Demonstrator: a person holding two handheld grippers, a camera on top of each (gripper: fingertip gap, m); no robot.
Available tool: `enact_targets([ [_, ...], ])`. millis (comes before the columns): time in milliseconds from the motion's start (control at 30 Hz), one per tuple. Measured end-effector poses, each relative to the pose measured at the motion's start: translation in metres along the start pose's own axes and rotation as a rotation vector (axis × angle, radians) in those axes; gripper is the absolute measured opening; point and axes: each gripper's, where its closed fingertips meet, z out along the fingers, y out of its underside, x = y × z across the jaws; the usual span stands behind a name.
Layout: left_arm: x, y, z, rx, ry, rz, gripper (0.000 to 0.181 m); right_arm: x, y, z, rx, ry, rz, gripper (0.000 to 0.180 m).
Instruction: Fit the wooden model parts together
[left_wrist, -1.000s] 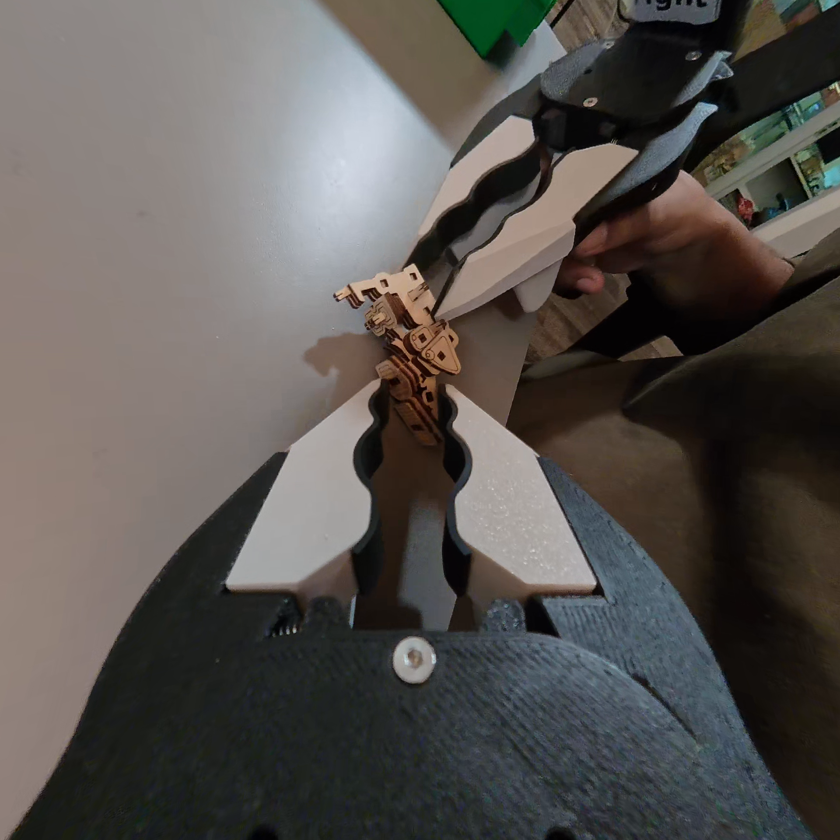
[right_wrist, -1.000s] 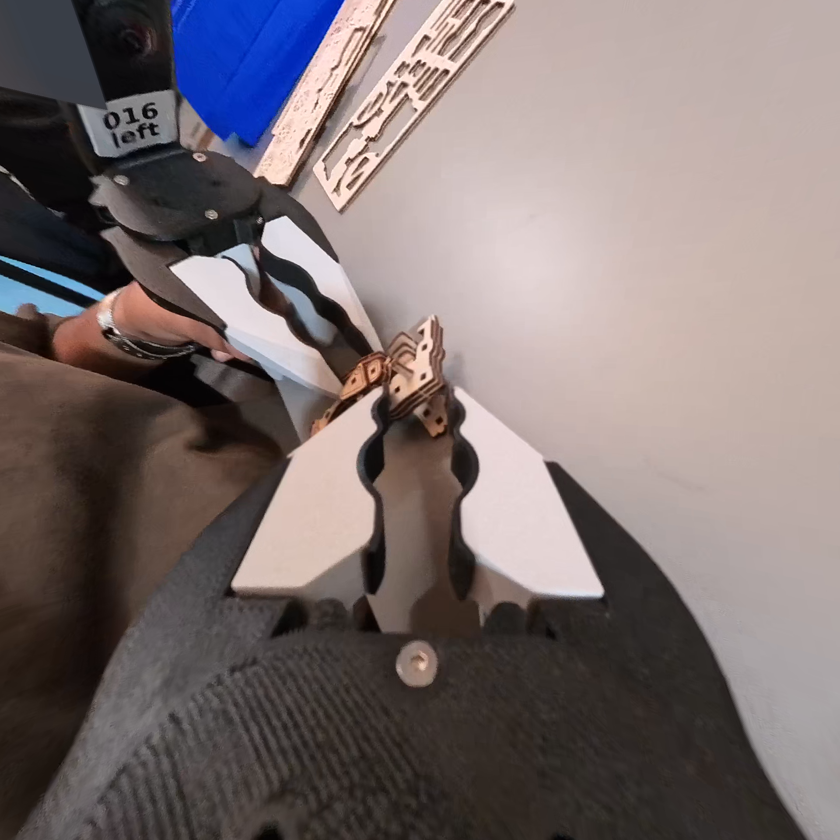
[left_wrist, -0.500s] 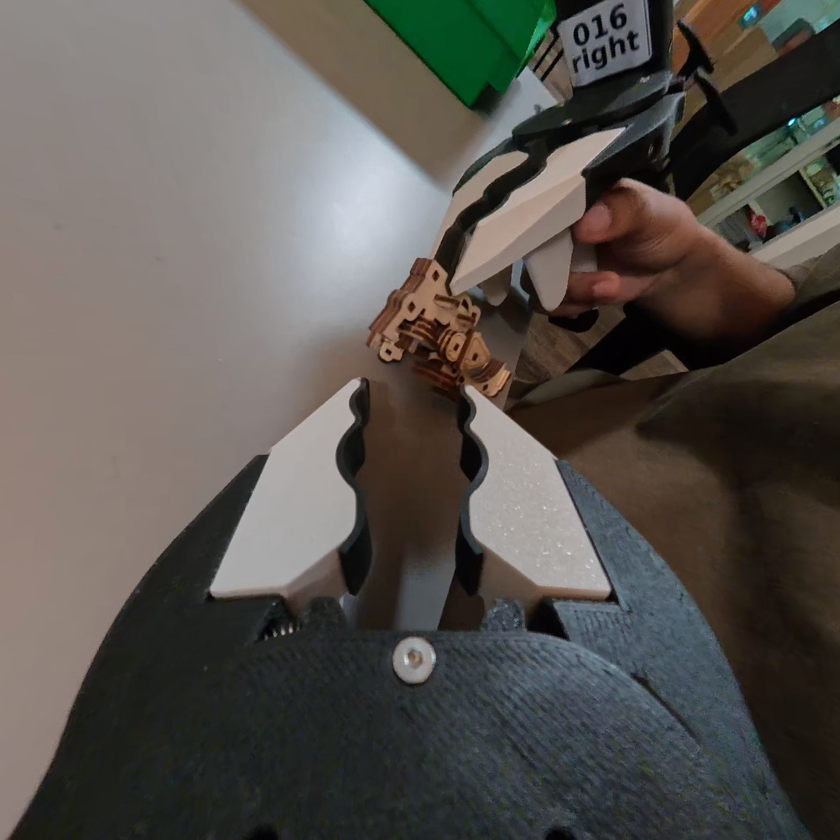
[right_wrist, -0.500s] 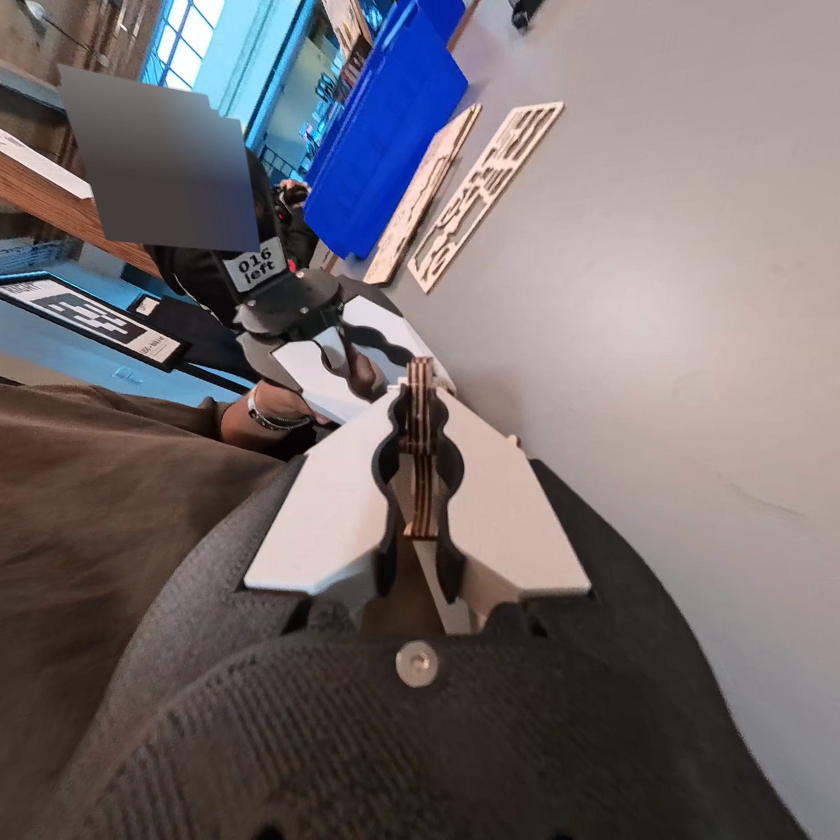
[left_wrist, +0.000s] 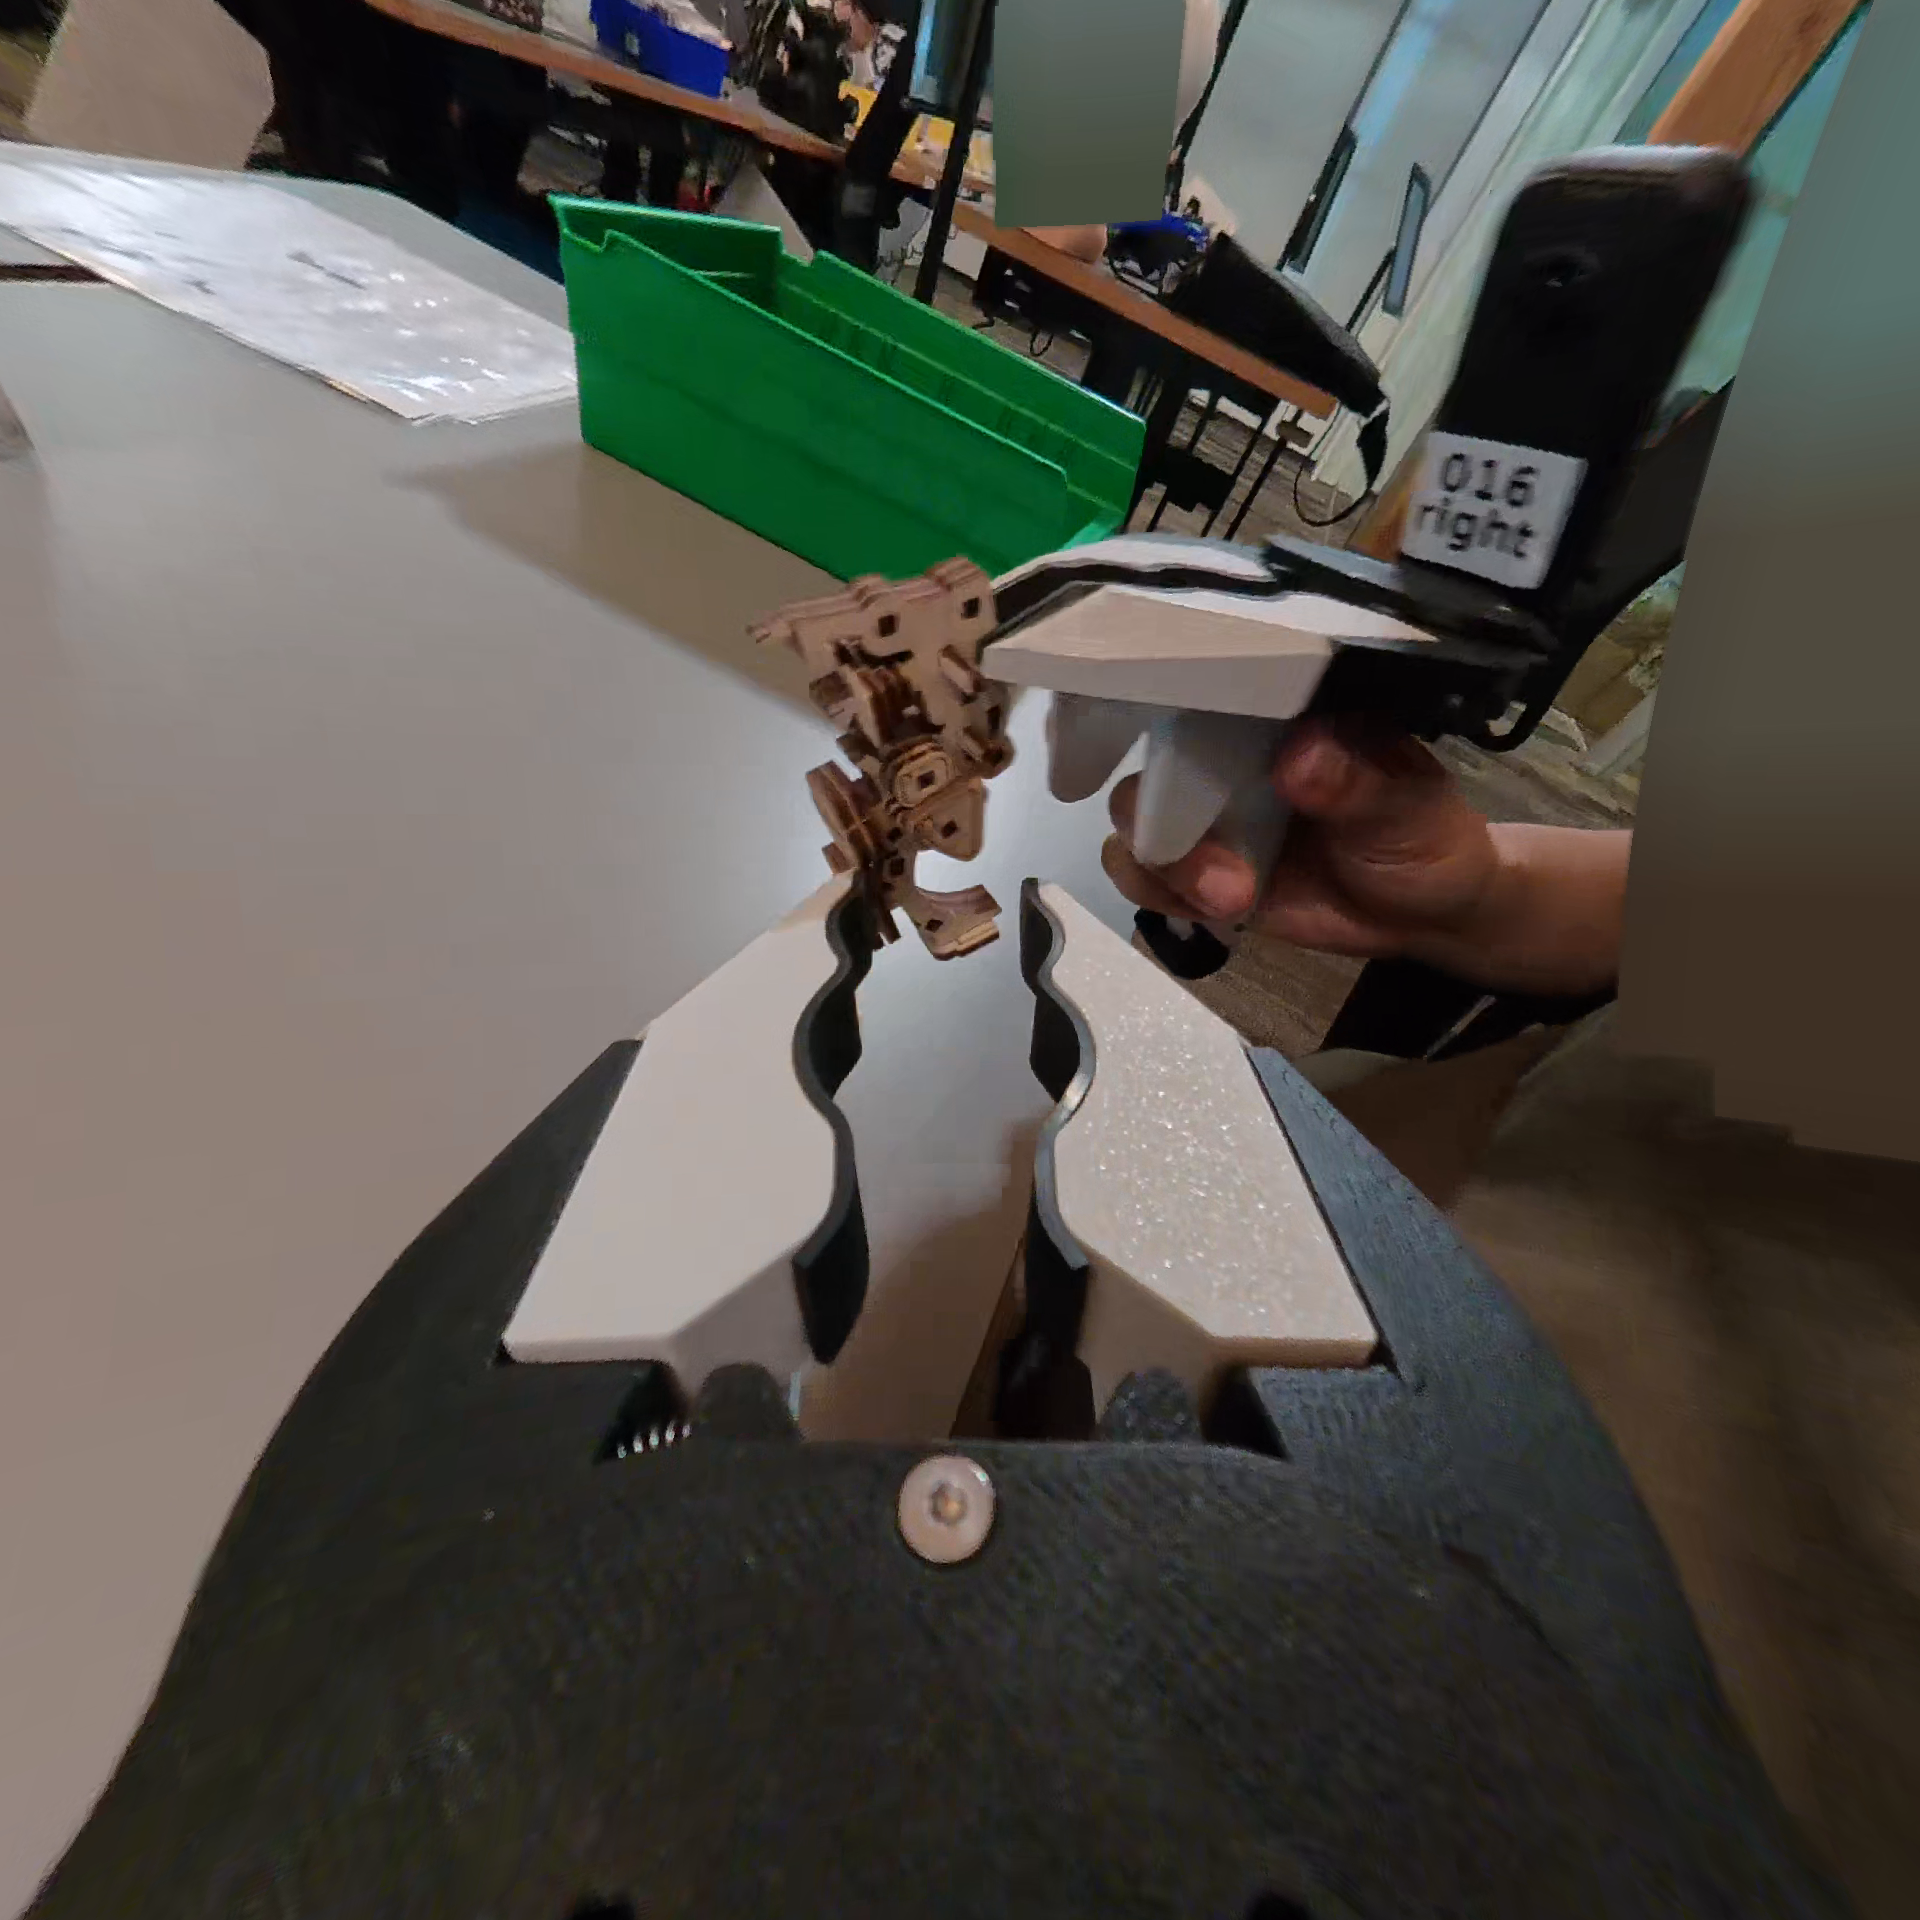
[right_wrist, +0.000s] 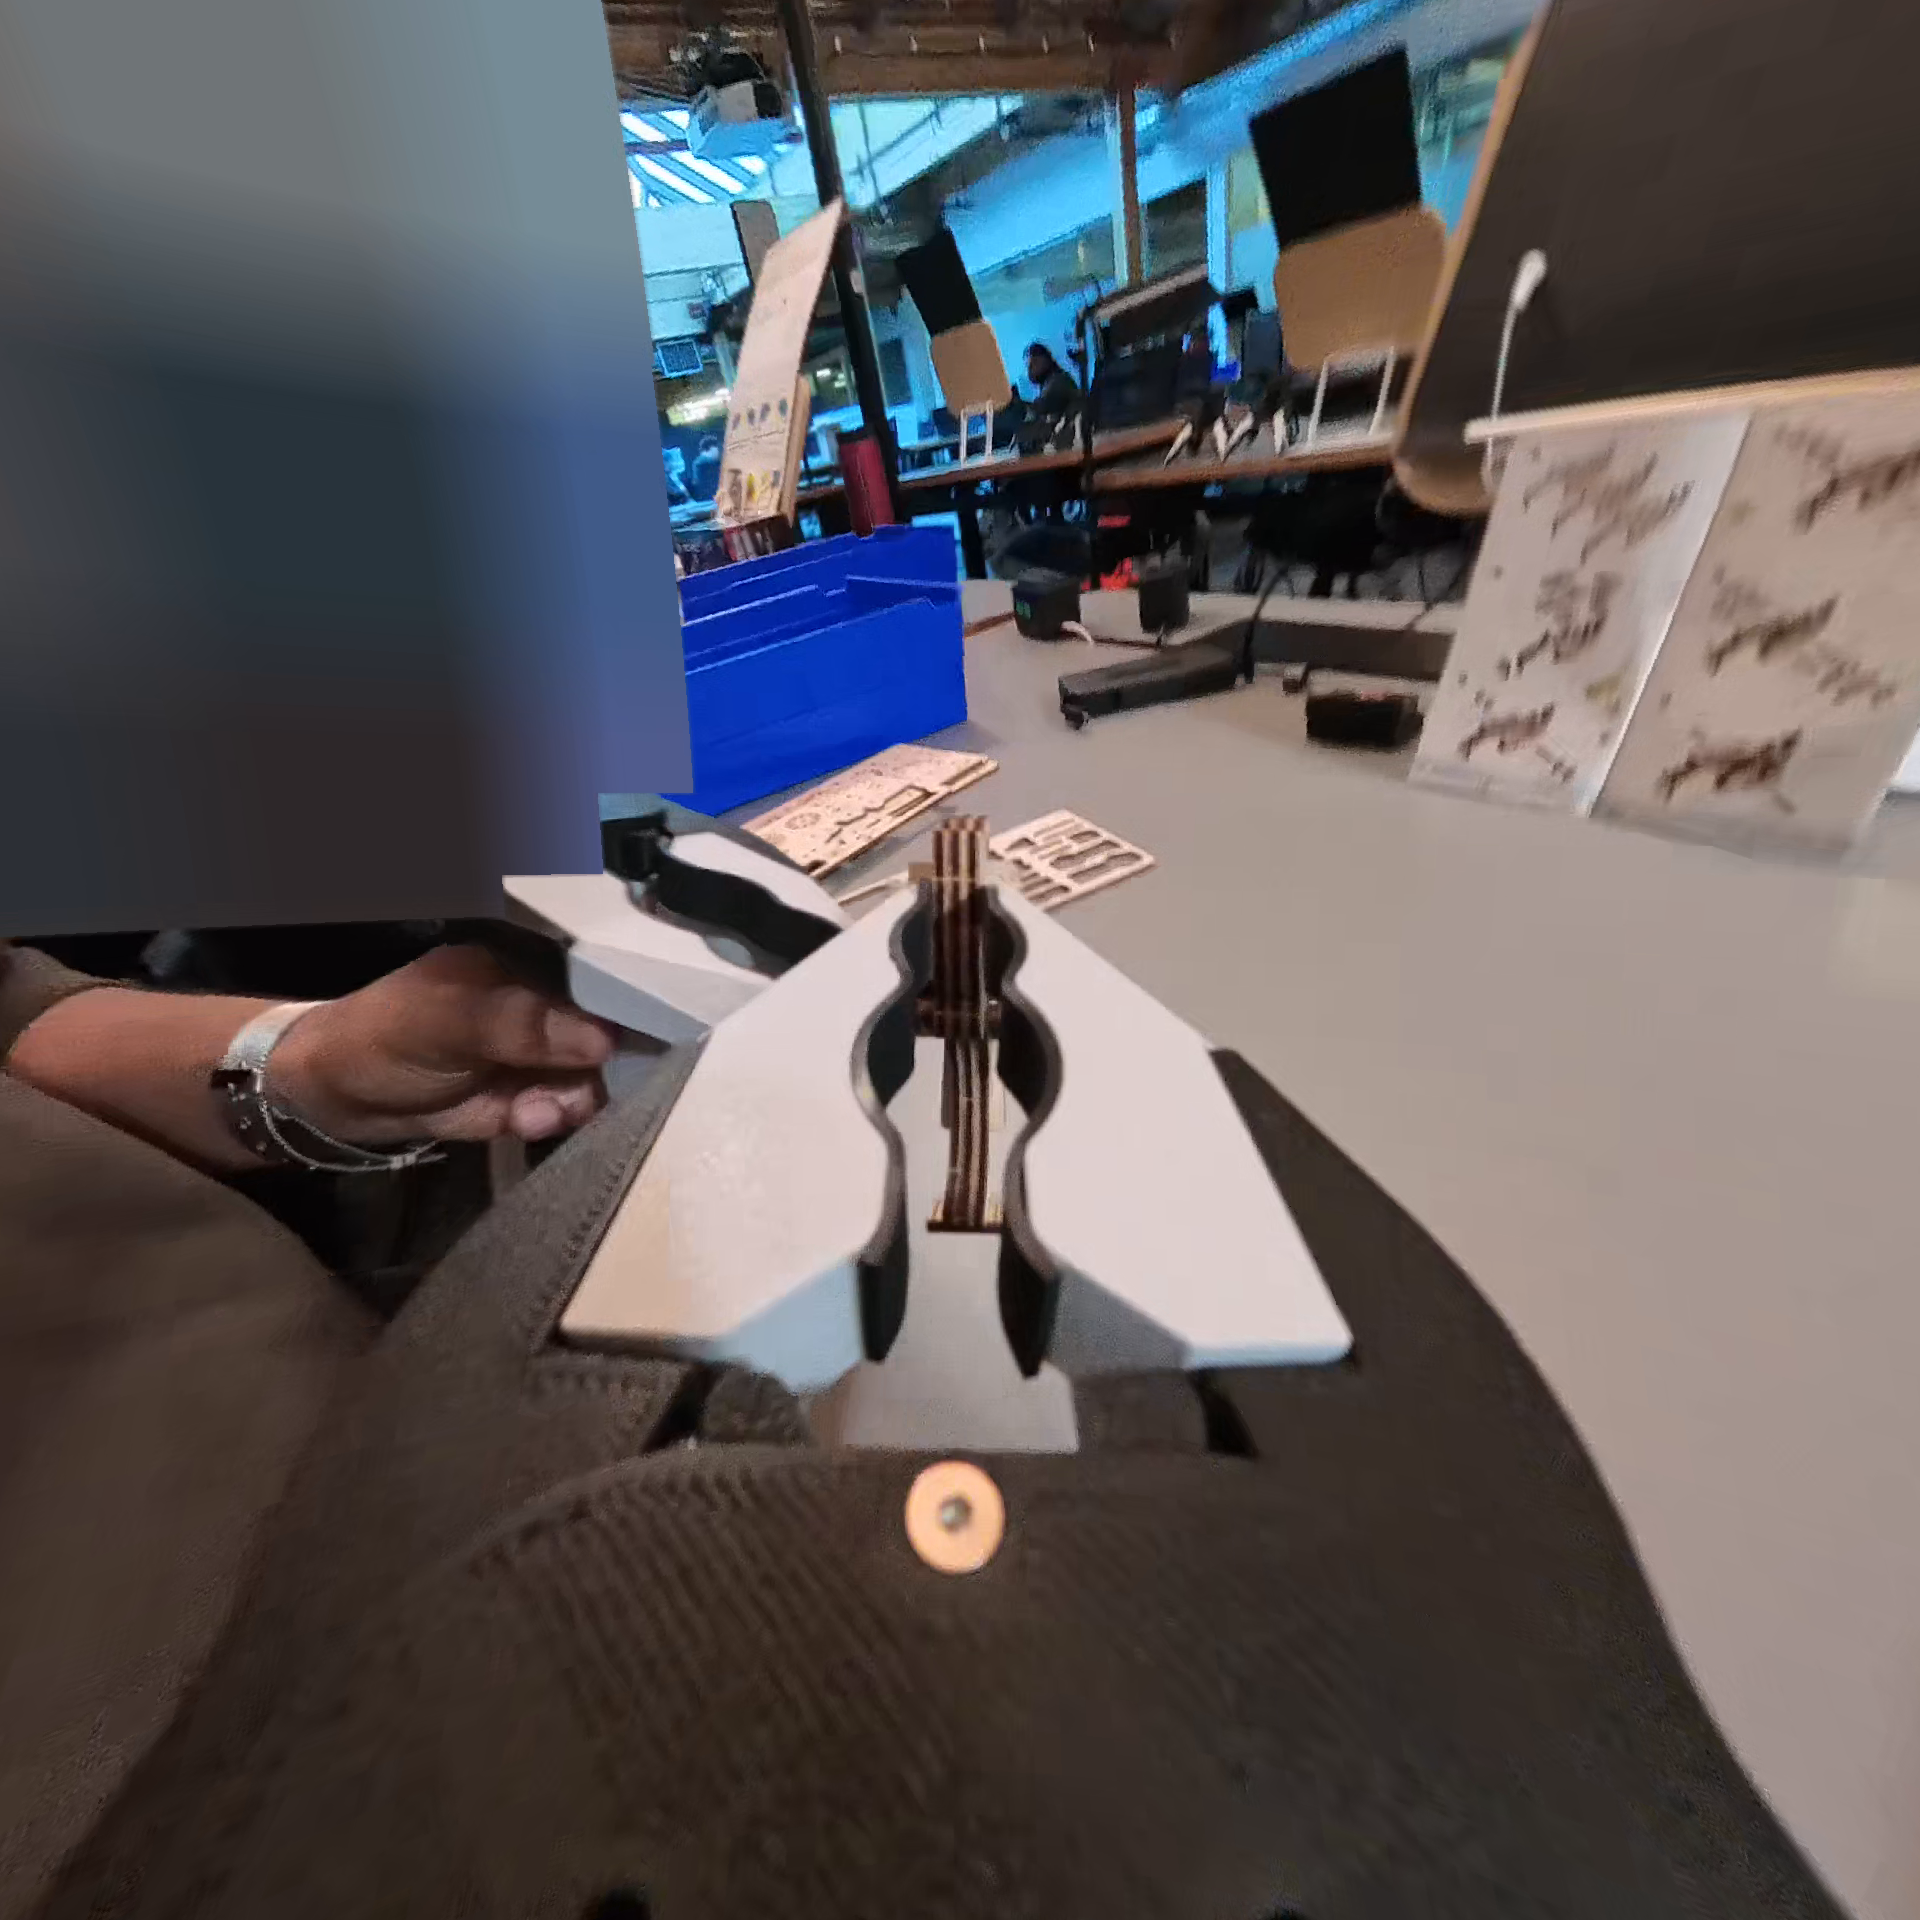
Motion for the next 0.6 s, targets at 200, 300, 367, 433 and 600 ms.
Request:
enact_targets([
  [200,0.009,-0.005,-0.003,0.052,0.064,-0.175,0.025,-0.022,-0.011,0.000,0.039,0.062,-0.240,0.007],
  [300,0.009,-0.010,-0.007,0.080,0.086,-0.226,0.025,-0.026,-0.013,0.000,0.055,0.073,-0.260,0.008],
  [367,0.008,-0.012,-0.009,0.097,0.093,-0.259,0.024,-0.028,-0.012,0.000,0.053,0.088,-0.299,0.008],
  [433,0.004,-0.014,-0.012,0.123,0.081,-0.276,0.014,-0.029,-0.011,0.001,0.046,0.105,-0.343,0.008],
  [600,-0.004,-0.016,-0.014,0.137,0.050,-0.262,0.008,-0.032,-0.006,0.002,0.028,0.123,-0.387,0.009],
])
